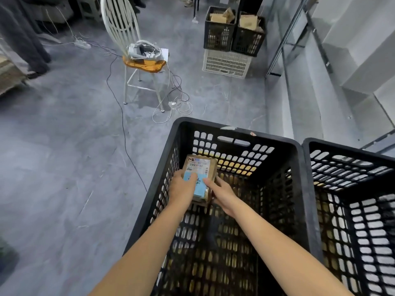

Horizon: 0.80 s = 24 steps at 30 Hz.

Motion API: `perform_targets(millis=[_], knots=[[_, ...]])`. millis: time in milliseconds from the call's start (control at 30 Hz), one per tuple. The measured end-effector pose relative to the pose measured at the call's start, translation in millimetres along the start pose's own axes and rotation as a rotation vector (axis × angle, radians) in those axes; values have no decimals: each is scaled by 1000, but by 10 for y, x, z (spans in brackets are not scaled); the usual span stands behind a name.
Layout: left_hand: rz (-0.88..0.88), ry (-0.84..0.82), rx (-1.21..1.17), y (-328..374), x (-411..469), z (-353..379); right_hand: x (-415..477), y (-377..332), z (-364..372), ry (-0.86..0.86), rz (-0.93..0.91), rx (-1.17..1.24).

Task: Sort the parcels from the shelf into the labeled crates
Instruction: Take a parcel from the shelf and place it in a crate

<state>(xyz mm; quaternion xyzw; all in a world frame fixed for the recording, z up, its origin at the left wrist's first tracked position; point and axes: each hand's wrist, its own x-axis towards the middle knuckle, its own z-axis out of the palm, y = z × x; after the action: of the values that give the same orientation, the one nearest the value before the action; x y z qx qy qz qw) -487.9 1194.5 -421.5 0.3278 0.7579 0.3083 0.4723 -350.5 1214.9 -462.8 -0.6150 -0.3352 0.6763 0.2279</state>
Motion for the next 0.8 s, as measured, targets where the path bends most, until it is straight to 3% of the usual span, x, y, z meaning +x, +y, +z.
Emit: perform_targets(millis=[100,300,400,600,800], knots=[[69,11,53,-15,8,51,-69,4,82,-13,-34,-86],[194,-43,281,198,-27,32,-176,-221,83,-22,-135,-558],[252,-77,327,293,-17,-112,-274,-354,-1,59,-238,-669],[445,-204,334,478,-175,-124,-575,-473,-314,213,-336,-834],[636,-374,573,375,-193,29,-945,-476,-497,359,-310,-832]])
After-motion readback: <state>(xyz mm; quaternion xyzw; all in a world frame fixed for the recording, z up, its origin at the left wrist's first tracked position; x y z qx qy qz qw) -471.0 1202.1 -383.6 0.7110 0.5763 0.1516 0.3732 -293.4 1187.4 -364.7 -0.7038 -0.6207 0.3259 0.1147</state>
